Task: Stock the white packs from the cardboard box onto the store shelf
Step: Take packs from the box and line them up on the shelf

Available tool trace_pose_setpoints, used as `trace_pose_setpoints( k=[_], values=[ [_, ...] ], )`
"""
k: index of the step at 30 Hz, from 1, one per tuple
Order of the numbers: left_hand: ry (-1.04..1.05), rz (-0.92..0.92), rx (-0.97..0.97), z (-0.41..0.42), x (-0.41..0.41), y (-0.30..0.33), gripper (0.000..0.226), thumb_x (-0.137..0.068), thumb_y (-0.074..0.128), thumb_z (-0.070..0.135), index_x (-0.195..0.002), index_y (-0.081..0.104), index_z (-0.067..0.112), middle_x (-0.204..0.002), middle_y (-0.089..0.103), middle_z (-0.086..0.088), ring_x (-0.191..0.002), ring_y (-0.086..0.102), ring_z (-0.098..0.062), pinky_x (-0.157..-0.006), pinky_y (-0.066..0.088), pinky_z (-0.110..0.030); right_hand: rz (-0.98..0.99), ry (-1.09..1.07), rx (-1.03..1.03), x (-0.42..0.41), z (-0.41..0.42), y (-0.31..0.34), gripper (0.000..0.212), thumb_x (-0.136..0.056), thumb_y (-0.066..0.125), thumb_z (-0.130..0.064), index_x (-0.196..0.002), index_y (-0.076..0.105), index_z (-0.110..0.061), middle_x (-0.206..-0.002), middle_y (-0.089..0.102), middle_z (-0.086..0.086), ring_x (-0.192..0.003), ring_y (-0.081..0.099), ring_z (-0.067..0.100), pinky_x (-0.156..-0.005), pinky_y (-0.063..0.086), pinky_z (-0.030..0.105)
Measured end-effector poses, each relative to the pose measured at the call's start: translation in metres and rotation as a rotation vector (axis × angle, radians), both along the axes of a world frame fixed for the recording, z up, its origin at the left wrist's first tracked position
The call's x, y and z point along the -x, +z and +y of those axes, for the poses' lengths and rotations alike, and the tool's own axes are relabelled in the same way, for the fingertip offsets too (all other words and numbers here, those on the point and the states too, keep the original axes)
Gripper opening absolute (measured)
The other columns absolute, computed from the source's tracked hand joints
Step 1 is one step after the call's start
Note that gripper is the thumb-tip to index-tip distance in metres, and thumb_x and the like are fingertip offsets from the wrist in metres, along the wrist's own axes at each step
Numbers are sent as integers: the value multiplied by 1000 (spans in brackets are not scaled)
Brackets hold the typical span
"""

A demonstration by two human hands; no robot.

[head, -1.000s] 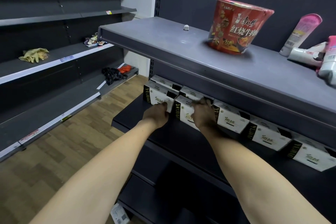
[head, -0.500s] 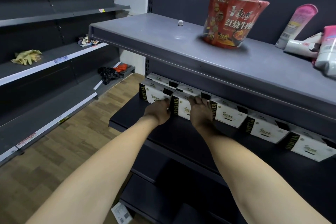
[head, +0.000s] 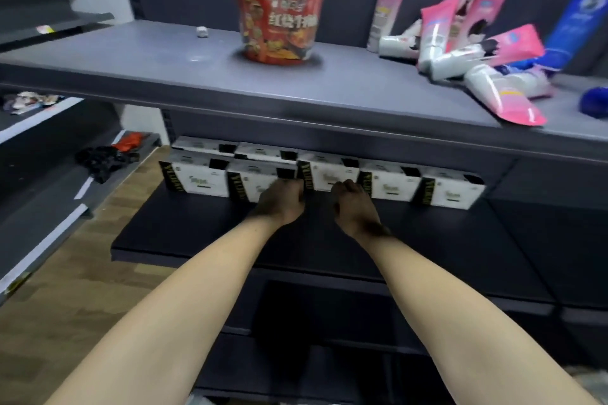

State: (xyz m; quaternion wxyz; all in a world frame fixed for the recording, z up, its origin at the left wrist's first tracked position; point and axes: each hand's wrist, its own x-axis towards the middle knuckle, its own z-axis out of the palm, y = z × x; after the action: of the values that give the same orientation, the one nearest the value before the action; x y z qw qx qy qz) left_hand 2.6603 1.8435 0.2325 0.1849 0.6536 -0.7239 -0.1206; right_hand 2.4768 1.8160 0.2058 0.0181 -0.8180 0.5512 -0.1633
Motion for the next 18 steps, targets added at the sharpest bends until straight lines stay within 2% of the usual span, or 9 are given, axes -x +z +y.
trace_pose_setpoints(
  k=[2,6,9,12,14,16,18],
  values=[
    [-29,-2,4,-6,24,0,12,-95,53,22,-102,58,15,-99,59,-8,-91,60,-31,-69,45,-35,-13,-45,-32,24,4,1,28,-89,54,-4,-117,58,-7,-119,56,15,-111,53,35,-90,48,40],
    [-140,15,-2,-17,83,2,8,-95,52,20,-95,57,14,-91,61,-4,-84,59,-27,-73,50,-38,-28,-160,-83,85,16,6,33,-93,53,-11,-125,55,-8,-125,55,14,-118,50,34,-95,49,42],
    [-220,20,-35,-19,132,5,8,-94,53,16,-96,58,10,-93,62,-7,-81,55,-25,-66,42,-34,-43,-277,-123,132,26,7,40,-93,54,-11,-132,54,-6,-132,52,12,-124,47,32,-99,48,41],
    [-327,26,-25,-15,181,7,5,-93,55,13,-94,57,8,-94,62,-11,-81,56,-27,-61,35,-32,-22,-415,-170,176,38,5,32,-93,55,-10,-125,60,-11,-127,56,9,-122,49,30,-91,52,39],
    [-390,31,-30,-9,216,10,4,-93,55,9,-90,53,8,-88,58,-9,-78,52,-24,-57,29,-30,3,-487,-192,208,48,4,30,-96,53,-12,-126,61,-9,-132,57,10,-131,44,31,-97,49,38],
    [-457,73,-52,-4,253,10,12,-92,53,0,-85,48,8,-85,51,-8,-79,47,-21,-54,23,-28,-48,-537,-187,242,63,2,40,-96,53,-13,-136,55,-6,-144,50,11,-141,33,31,-105,44,41],
    [-529,91,-66,0,290,8,16,-90,53,-3,-80,46,8,-83,51,-9,-79,48,-23,-58,26,-28,-101,-566,-129,276,82,0,42,-93,53,-8,-135,55,-4,-139,54,14,-138,36,35,-102,46,42]
  ],
)
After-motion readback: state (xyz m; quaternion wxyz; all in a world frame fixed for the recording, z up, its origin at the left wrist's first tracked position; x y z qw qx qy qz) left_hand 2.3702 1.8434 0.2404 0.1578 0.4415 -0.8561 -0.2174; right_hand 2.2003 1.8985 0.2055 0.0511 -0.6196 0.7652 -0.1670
